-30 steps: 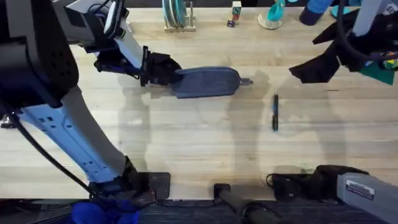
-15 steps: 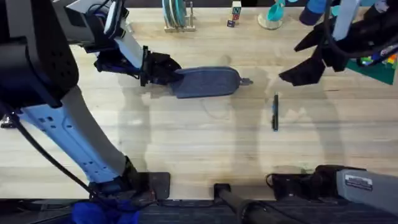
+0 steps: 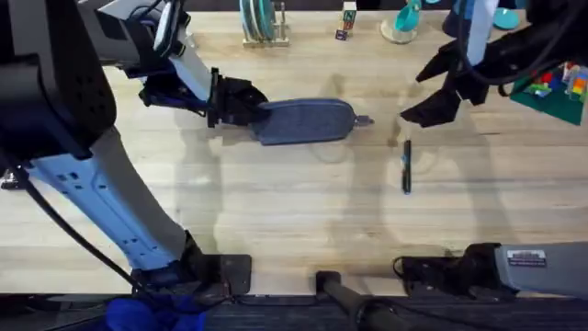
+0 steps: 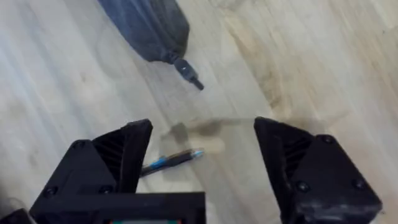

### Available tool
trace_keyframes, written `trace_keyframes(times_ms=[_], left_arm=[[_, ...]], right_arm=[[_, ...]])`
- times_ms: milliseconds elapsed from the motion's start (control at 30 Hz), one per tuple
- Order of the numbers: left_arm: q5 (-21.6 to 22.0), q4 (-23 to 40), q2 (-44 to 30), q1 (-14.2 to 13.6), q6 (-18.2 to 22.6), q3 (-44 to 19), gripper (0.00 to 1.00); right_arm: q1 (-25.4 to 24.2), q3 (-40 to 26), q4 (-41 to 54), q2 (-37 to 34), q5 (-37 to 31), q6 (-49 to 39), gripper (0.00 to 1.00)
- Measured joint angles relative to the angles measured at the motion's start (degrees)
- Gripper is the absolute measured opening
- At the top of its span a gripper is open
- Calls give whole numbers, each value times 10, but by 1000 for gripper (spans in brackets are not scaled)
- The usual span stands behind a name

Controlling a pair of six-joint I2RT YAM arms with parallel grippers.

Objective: Unzip the bag, pick up the pens from the table one at a time and place them inside, then zip the bag closed.

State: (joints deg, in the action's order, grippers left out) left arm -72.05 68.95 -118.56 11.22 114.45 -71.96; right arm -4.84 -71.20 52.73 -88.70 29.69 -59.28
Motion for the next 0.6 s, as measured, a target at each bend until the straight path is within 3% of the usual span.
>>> trace_keyframes(times_ms=[600], left_arm=[[0,-2,0,0,0,0,43]], right_arm=[[-1,0,-52,-89,66,-45,992]])
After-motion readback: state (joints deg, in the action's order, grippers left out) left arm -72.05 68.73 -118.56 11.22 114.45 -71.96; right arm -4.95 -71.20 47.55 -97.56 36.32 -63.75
